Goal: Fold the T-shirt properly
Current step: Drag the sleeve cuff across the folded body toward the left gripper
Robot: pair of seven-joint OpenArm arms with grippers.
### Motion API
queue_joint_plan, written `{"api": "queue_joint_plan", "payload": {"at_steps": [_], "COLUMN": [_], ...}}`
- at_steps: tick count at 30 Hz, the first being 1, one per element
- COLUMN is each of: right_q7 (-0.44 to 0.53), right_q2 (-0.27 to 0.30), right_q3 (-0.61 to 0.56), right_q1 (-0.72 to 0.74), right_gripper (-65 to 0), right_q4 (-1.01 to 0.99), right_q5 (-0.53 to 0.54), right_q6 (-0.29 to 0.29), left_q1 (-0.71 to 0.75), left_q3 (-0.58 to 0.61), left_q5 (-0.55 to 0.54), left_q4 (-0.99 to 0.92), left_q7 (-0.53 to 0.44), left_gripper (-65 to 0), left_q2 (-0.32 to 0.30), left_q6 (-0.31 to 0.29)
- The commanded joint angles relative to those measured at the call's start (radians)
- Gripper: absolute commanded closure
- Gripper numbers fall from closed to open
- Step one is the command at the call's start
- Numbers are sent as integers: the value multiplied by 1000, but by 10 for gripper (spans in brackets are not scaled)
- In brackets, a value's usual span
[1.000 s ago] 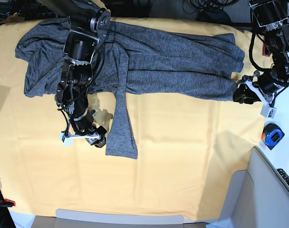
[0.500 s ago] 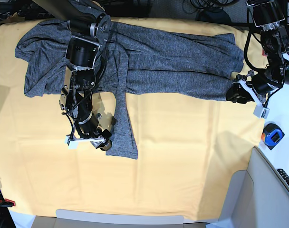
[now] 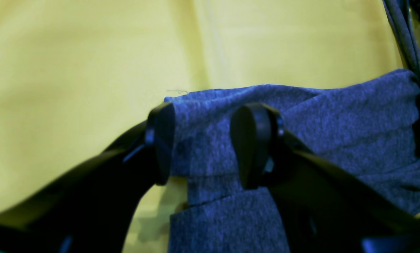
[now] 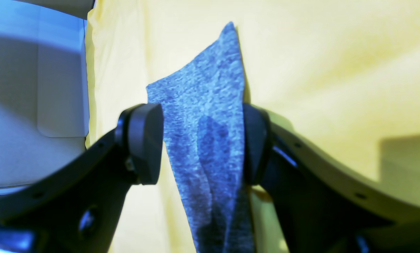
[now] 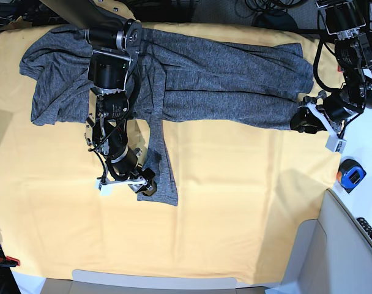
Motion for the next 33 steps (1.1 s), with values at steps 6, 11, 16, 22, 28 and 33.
{"api": "queue_joint_plan", "payload": {"at_steps": [6, 11, 16, 22, 28, 33], "right_q7": [-34, -91, -141, -141, -141, -143], "right_q2": [-7, -7, -7, -7, 56, 60], "right_q3": [-4, -66, -310, -687, -983, -1104], "right_q1": [3, 0, -127, -289, -292, -232], "right_gripper": [-137, -5, 0, 0, 0, 0], "right_q4": [-25, -2, 279, 610, 774, 770], "right_q5": [10, 10, 10, 1, -97, -116], "right_q6": [-12, -11, -15, -121, -210, -212], "left_q1": [-15, -15, -16, -16, -13, -12], "left_q3": [-9, -12, -47, -164, -256, -305], "left_q5": [-13, -13, -14, -14, -14, -16], "left_q4": [14, 19, 22, 33, 65, 108], "left_q7": [-20, -20, -20, -20, -18, -18], "left_gripper": [-286, -286, -286, -286, -286, -286], "left_q2": [-18, -19, -22, -22, -24, -24], "left_q6": [-3, -3, -3, -5, -5, -6]}}
